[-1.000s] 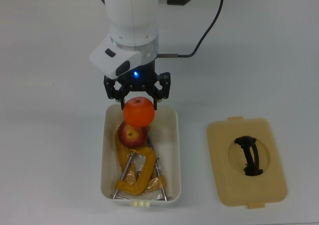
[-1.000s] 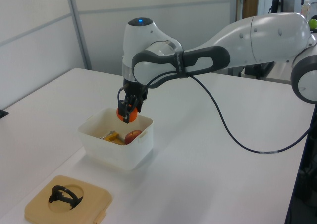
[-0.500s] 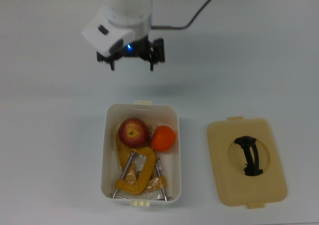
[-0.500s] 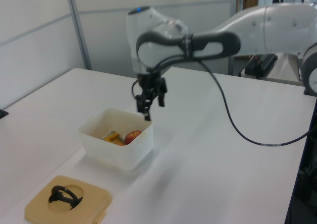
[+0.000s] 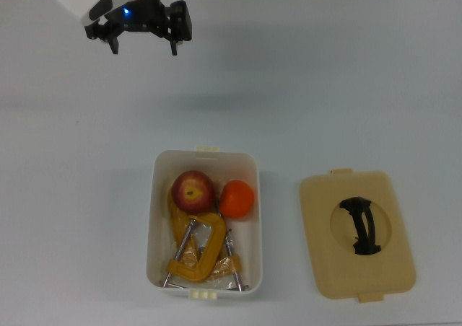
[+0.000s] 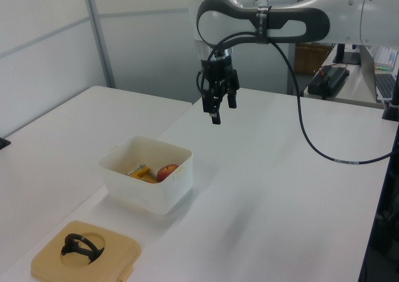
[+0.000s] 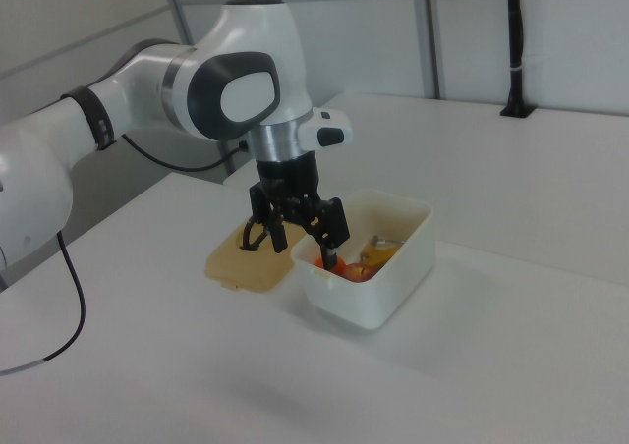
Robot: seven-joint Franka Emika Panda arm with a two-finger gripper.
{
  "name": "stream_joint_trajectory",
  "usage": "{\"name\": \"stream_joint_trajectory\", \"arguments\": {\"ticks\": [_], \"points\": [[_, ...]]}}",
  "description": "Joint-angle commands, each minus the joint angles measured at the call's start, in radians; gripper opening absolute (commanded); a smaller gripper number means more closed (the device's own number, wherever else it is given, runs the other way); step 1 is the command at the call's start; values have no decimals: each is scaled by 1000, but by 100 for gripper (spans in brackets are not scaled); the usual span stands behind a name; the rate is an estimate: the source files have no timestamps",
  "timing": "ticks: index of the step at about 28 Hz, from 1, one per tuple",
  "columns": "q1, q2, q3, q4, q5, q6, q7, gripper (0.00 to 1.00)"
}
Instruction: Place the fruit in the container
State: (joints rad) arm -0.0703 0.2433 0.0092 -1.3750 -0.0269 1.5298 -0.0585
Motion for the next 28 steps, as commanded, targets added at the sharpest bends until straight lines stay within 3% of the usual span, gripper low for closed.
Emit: {"name": "stream_joint_trajectory", "arguments": {"ticks": [1, 28], "points": [[3, -3, -8, -21, 6, 6, -35, 100], [15, 1, 5, -24, -1, 0, -46, 100]]}}
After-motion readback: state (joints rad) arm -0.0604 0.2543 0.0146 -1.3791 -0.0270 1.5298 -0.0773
